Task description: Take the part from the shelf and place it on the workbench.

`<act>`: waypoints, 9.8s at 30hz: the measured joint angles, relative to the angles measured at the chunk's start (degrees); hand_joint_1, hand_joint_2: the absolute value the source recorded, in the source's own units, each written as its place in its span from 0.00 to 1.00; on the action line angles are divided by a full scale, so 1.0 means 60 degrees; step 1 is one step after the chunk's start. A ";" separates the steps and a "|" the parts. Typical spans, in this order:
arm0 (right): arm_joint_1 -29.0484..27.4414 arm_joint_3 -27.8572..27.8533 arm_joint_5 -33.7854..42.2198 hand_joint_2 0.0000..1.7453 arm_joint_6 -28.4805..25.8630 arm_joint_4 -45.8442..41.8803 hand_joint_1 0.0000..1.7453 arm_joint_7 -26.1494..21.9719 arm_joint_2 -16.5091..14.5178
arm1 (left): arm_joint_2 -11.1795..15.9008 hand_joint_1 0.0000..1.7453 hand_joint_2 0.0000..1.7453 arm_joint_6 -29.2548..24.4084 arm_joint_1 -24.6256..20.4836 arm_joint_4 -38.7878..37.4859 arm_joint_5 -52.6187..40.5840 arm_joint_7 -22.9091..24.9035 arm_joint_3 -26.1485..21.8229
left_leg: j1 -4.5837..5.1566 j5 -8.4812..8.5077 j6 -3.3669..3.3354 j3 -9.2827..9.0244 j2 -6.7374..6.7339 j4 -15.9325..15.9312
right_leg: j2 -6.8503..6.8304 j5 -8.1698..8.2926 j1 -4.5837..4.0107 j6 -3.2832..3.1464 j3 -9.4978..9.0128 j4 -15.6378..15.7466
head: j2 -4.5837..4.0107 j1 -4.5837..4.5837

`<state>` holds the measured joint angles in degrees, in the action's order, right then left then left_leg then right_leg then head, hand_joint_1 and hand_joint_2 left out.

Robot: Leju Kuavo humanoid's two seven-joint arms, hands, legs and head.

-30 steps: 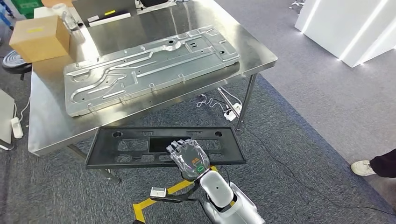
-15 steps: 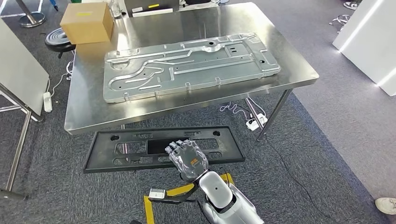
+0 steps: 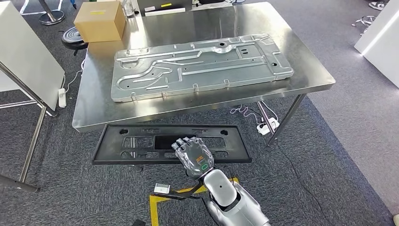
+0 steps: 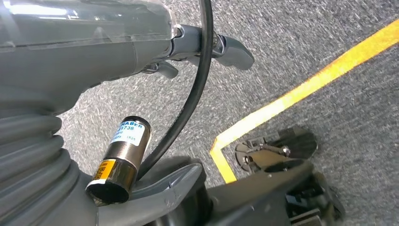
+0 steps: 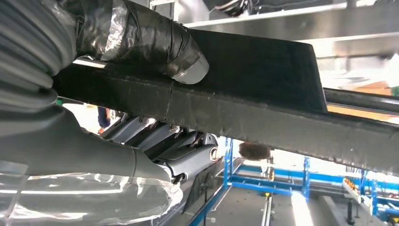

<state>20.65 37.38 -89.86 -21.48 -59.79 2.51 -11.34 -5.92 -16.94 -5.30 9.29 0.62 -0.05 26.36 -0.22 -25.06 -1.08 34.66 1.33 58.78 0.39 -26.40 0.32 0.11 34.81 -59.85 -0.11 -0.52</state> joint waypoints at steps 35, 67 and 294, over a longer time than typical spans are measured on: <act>0.2923 0.2546 -0.0006 1.00 0.1118 0.0506 0.99 0.0365 0.1892 | 0.0004 0.00 1.00 -0.0007 0.0038 0.0000 0.0202 0.0362 0.0000 | 0.0027 0.0031 0.0118 -0.0003 -0.0001 -0.0026 | -0.0007 0.0013 0.0030 -0.0032 -0.0005 0.0001 | 0.0000 0.0002; 0.3502 0.3056 -0.0010 1.00 0.1115 -0.0759 0.99 0.2517 0.2374 | 0.0004 0.00 1.00 0.0000 0.0027 0.0000 0.0381 0.0555 0.0073 | 0.0027 0.0031 0.0118 -0.0001 -0.0002 -0.0025 | -0.0007 0.0013 0.0030 -0.0032 -0.0004 0.0001 | 0.0000 0.0003; 0.3326 0.3054 -0.0010 1.00 0.0862 -0.0621 0.99 0.2093 0.2102 | 0.0193 0.00 1.00 0.0017 -0.0121 -0.0047 0.0530 0.0965 0.0484 | -0.0096 -0.1082 0.0381 0.0295 -0.0169 0.1333 | -0.0012 0.0149 0.0079 -0.0266 0.0118 0.0069 | 0.0000 0.0075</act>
<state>40.61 55.71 -89.92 -16.31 -63.52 15.07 1.27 -4.76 -16.83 -6.03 9.01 3.80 5.74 29.27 -0.79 -31.55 1.20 36.43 0.32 66.78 0.32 -25.51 0.79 -1.48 35.52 -59.43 -0.11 -0.07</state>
